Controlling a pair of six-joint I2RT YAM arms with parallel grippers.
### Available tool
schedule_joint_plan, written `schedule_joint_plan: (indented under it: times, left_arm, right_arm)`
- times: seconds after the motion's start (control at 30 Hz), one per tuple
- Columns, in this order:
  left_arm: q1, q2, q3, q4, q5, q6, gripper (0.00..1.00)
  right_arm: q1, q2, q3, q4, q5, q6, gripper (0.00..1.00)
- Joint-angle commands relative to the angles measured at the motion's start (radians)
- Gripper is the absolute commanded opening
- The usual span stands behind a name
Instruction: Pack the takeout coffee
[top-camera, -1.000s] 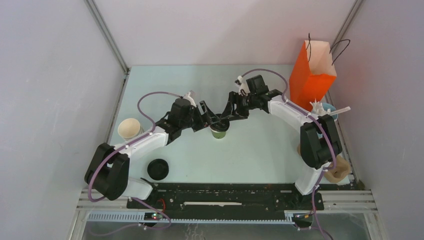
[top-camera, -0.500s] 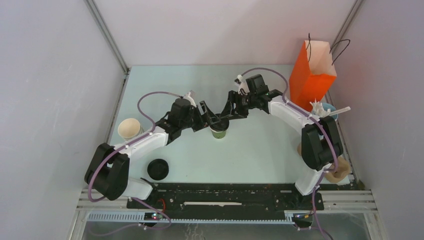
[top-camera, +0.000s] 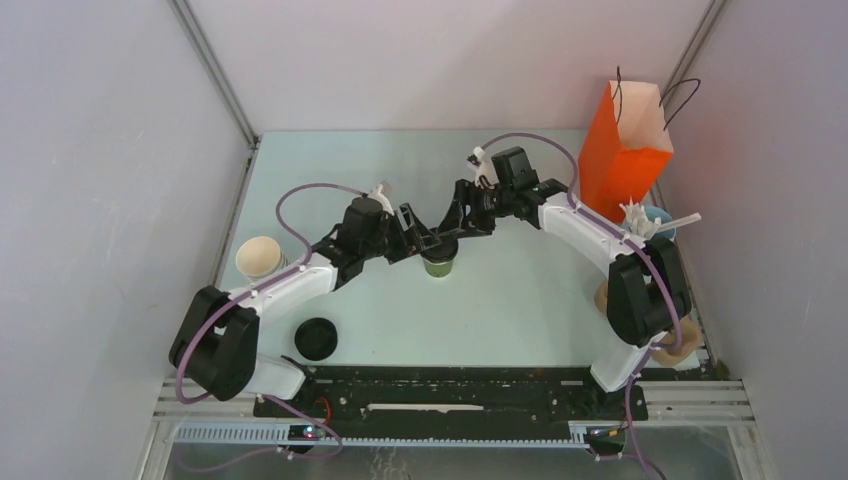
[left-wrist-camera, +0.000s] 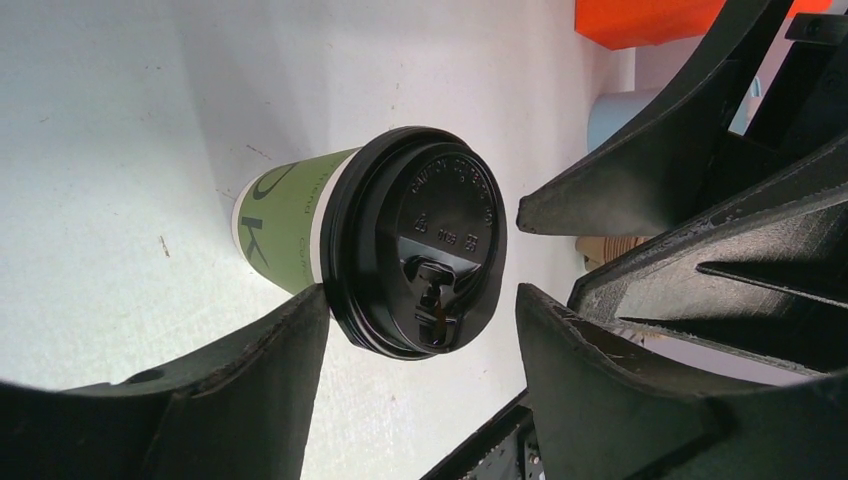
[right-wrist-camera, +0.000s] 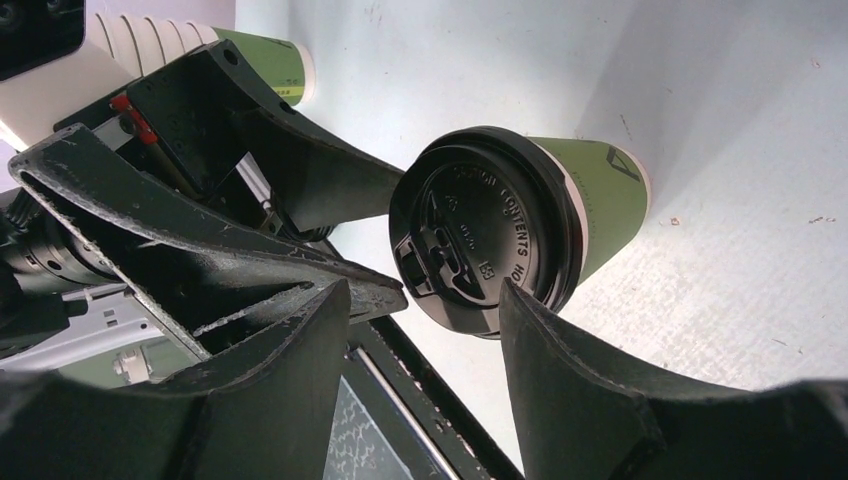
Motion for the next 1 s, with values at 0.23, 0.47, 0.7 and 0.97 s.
schedule_joint_plan:
  times: [0.23,0.47,0.7,0.97]
  left_arm:
    - [0.005,-0.059,0.014,-0.072,-0.052,0.043,0.82]
    - [0.039,-0.022,0.000,-0.014,0.002,0.021,0.70]
    - [0.040,-0.018,-0.036,-0.003,-0.022,0.033,0.61]
    - [0.014,0.013,-0.123,-0.014,-0.107,0.041,0.52]
  right_arm:
    - [-0.052,-0.081,-0.004,-0.069,0.006,-0.055,0.74]
    - [-0.081,0.014,-0.046,0.018,-0.118,-0.033,0.69]
    - [-0.088,0.066,-0.115,0.123,-0.172,-0.012,0.62]
    - [-0.104,0.112,-0.232,0.277,-0.176,0.021,0.57]
